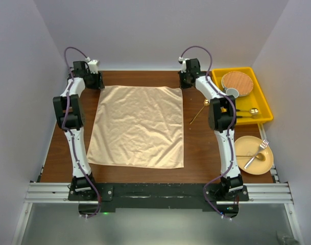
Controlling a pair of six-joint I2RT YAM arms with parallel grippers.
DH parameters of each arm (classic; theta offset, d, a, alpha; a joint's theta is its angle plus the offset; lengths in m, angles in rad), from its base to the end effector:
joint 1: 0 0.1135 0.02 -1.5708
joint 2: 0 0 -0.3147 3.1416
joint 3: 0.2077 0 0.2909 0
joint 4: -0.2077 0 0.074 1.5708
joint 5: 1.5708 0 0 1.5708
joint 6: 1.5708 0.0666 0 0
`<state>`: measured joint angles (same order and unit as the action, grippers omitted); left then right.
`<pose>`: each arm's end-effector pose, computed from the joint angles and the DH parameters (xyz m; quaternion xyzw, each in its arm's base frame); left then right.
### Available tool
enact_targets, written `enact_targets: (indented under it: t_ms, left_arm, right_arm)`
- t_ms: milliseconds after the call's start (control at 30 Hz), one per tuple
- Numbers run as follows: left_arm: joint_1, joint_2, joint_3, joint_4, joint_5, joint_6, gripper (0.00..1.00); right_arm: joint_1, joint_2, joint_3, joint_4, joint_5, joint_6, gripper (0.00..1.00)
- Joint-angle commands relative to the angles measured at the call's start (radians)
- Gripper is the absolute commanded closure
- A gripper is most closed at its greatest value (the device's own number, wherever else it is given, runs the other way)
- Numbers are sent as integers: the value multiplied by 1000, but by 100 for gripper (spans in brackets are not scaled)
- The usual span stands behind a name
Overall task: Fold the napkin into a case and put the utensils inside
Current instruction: Pick up the flattened napkin from the center of the board.
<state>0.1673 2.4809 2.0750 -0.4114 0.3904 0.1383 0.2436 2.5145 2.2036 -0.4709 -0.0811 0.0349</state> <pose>0.6416 0.0827 0.1505 0.0581 0.9131 -0.1233 0.3842 0.6429 0.1653 0.1693 -0.1116 0.9158 0.0904 0.3751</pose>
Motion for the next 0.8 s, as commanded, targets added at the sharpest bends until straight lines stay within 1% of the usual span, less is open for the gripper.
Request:
enact_targets:
  t_ms: [0, 167, 333, 367, 467, 767]
  left_arm:
    - [-9, 27, 53, 13, 44, -20, 57]
    - [-9, 47, 74, 20, 76, -43, 67]
    - [-11, 55, 86, 36, 67, -48, 85]
    - [-9, 55, 89, 37, 62, -48, 91]
    - [-11, 47, 94, 51, 56, -51, 99]
    - [-5, -17, 77, 131, 33, -62, 100]
  right_arm:
    - [11, 6, 68, -11, -8, -18, 100]
    - [13, 23, 99, -15, 20, -24, 100]
    - [16, 40, 128, -2, 43, -26, 100]
    - [16, 44, 136, -3, 50, -26, 100]
    - [16, 64, 176, 0, 60, -24, 100]
    - [14, 55, 214, 34, 64, -29, 100]
